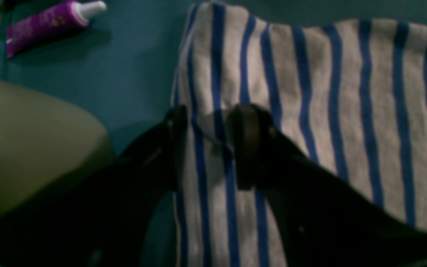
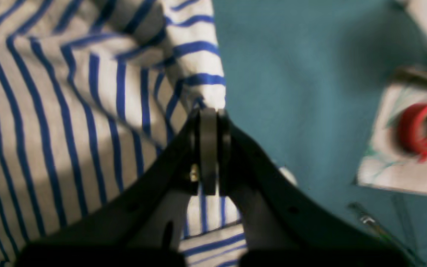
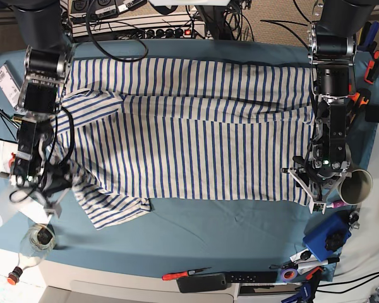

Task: Fold the T-shirt properly
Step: 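Grasp the shirt's hem-side edge with both grippers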

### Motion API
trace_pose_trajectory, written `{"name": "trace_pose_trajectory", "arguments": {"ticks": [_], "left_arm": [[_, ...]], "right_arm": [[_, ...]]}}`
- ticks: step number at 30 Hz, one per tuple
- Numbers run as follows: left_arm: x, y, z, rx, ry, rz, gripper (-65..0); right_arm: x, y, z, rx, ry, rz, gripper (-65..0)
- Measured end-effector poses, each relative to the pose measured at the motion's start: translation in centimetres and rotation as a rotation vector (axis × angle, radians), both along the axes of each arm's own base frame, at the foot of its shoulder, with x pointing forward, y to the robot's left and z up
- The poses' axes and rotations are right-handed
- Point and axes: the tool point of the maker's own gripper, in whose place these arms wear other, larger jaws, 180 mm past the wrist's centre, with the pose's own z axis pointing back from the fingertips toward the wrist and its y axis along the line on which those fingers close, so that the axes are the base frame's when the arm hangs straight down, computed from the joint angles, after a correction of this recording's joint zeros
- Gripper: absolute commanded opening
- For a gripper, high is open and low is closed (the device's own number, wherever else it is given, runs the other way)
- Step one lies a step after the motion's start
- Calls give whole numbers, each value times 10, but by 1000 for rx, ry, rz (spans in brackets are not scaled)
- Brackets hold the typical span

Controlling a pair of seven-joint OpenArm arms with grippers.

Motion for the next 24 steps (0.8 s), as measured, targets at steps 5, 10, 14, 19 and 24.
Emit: {"name": "trace_pose_trajectory", "arguments": {"ticks": [5, 10, 14, 19, 24], "left_arm": [[0, 0, 0, 0, 1, 0, -430], [0, 0, 0, 0, 0, 0, -430], [0, 0, 0, 0, 1, 0, -430], [0, 0, 0, 0, 1, 0, -430], [0, 0, 0, 0, 0, 0, -430]], "right_arm": [[-24, 16, -27, 87, 74, 18, -650], [-36, 41, -27, 151, 65, 129, -650], [-51, 47, -26, 117, 54, 187, -650], [-81, 56, -42, 106, 83, 230, -650], [-94, 60, -47, 104, 76, 245, -650]]}}
